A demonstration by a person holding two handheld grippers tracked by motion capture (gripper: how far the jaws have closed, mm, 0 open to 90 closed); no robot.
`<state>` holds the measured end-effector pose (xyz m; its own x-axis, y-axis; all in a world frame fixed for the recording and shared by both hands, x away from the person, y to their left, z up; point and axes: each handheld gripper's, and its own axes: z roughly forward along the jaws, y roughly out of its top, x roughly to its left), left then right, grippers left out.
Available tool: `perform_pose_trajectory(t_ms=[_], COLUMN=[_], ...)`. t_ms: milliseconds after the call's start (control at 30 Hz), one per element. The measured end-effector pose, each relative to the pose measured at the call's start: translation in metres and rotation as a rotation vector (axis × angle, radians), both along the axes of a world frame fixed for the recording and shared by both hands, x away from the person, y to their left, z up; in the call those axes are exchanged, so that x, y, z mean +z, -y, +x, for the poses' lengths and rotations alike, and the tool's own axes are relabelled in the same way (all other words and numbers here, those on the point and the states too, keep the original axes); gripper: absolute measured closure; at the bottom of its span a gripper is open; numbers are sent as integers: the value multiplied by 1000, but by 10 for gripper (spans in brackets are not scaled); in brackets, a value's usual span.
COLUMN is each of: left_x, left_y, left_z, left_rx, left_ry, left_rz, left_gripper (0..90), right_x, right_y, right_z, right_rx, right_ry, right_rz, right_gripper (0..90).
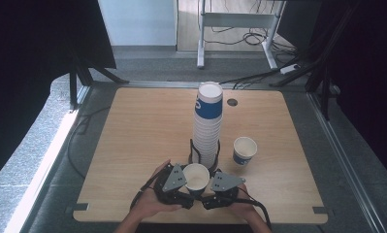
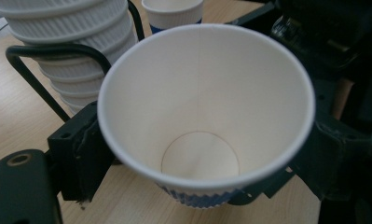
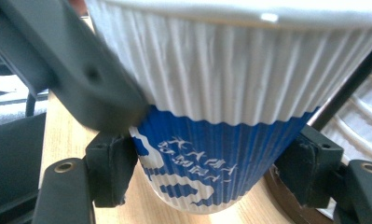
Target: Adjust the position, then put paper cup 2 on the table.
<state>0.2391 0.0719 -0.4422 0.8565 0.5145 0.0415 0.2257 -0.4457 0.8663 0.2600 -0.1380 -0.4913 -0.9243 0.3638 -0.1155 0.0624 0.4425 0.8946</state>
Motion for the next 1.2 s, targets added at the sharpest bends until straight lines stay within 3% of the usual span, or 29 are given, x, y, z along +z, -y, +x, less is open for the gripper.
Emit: perform_pose_trajectory(t_ms=[233,300,367,467,700,967,1067,1200], left_x=[6,8,9,10,5,-1,-5,-6], left_y=[-10,-17,-23,-30,-41,-38,-36,-38], left_z=[-1,-2,-2,-2,3,6,8,9], left_rx=[-13,-21,-14,20,90,107,121,132], left_ry=[-1,-10,-5,15,13,6,5,0], left_rz=[-74,-118,-136,-137,-135,-100,-63,-64], left_gripper=[136,137,137,143,146,145,145,145], right_x=[1,1,2,4,8,12,13,19], right_y=[6,7,10,14,23,26,28,34], right_z=[2,2,2,4,4,1,1,-3], right_rx=[-27,-35,-44,-64,-90,-91,-96,-100], right_ry=[-12,-12,-17,-16,-6,9,14,28], right_rz=[29,35,42,58,80,93,97,124], right_gripper=[277,277,277,277,277,277,278,278])
